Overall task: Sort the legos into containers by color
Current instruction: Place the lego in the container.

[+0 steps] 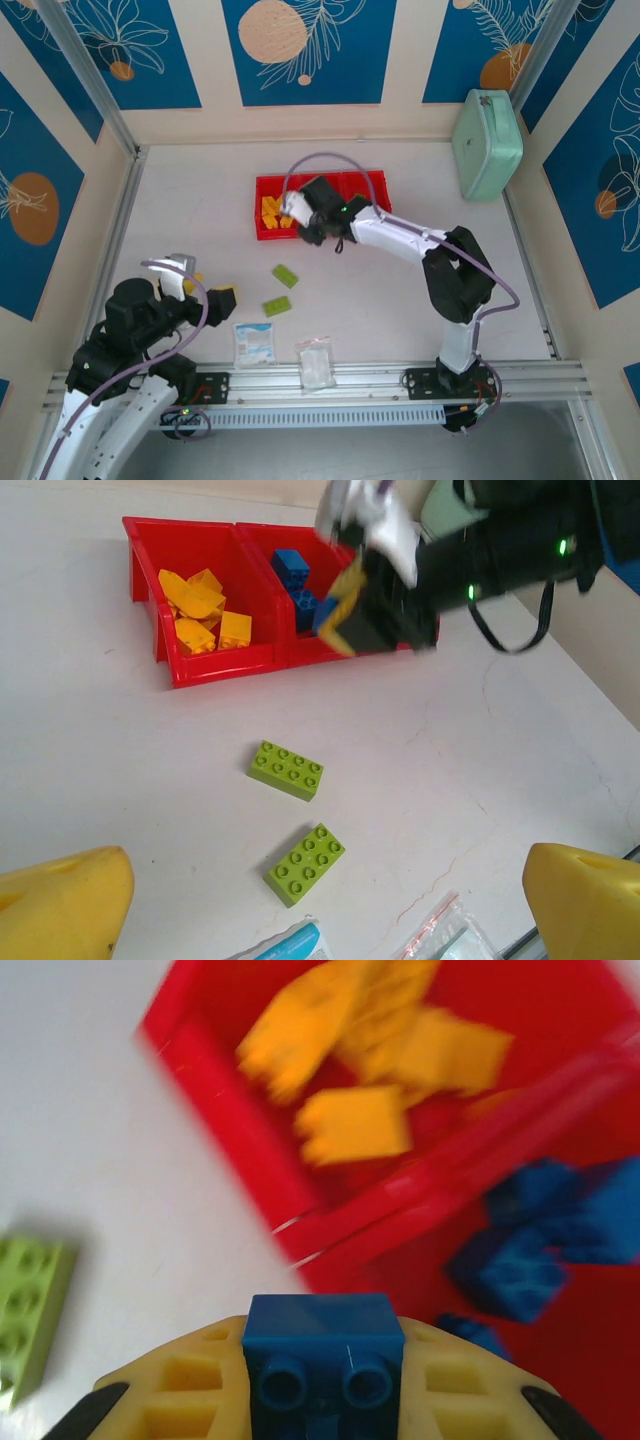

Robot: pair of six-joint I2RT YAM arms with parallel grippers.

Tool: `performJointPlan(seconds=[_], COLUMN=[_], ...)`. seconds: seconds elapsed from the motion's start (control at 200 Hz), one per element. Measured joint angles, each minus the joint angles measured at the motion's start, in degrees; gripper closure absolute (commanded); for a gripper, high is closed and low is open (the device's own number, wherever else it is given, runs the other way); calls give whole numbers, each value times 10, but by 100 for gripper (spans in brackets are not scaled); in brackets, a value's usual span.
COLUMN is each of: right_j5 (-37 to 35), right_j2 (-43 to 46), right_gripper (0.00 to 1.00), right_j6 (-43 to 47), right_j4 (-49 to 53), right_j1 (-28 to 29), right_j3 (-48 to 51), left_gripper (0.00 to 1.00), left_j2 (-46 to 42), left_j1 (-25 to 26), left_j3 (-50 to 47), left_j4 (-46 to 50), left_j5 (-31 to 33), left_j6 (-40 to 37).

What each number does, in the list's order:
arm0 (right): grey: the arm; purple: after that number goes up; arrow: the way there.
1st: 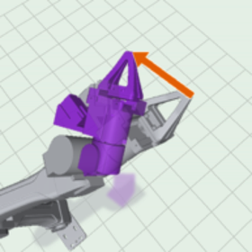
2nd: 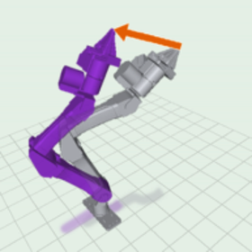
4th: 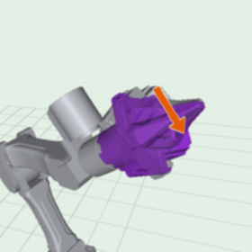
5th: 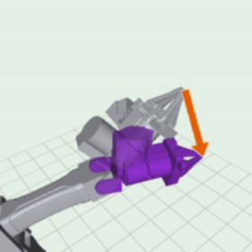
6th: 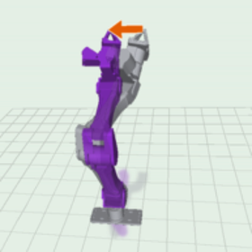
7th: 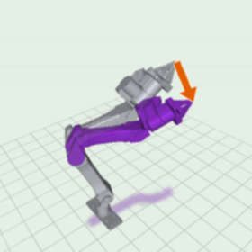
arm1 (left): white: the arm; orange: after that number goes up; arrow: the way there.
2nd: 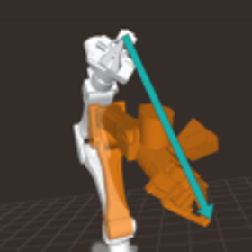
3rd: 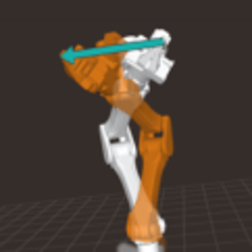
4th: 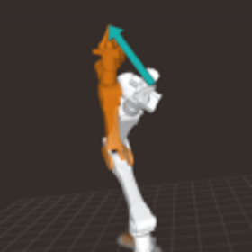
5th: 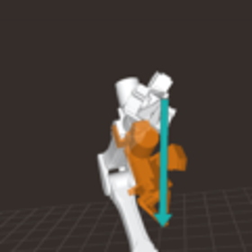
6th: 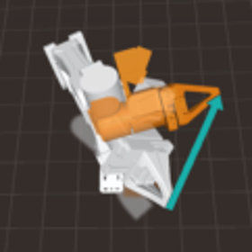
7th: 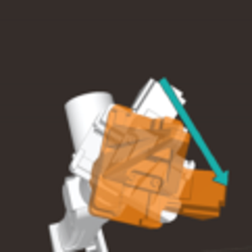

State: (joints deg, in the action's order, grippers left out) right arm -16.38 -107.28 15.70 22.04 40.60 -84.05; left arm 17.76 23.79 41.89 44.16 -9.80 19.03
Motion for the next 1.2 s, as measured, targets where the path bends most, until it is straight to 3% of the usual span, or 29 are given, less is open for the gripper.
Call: performJointPlan(seconds=[0.185, 0.375, 0.475, 0.615, 0.755, 0.94, 1.045, 1.201], right_j5=[-2, 15, 35, 59, 66, 62, 61, 59], right_j2=[-49, -113, -135, -137, -136, -106, -68, 12], right_gripper=[100, 100, 92, 73, 38, 13, 0, 1], right_j6=[-152, -243, -268, -285, -295, -315, -321, -327], right_j4=[3, 23, 34, 33, 32, 30, 26, 12], right_j1=[-52, -73, -74, -77, -77, -77, -80, -81], right_j3=[-109, -135, -135, -134, -134, -108, -83, -28], left_gripper=[1, 1, 1, 1, 1, 1, 1, 1], left_j2=[-2, -4, -4, -4, -3, 5, 14, 35], left_j1=[0, 0, 0, 0, 0, 0, 0, 0], left_j3=[0, 0, 0, 0, 0, 0, 0, 0], left_j4=[0, 0, 0, 0, 0, 0, 1, 3], left_j5=[5, 9, 11, 13, 14, 19, 22, 29], left_j6=[0, 0, 0, 0, 0, 0, 0, 2])
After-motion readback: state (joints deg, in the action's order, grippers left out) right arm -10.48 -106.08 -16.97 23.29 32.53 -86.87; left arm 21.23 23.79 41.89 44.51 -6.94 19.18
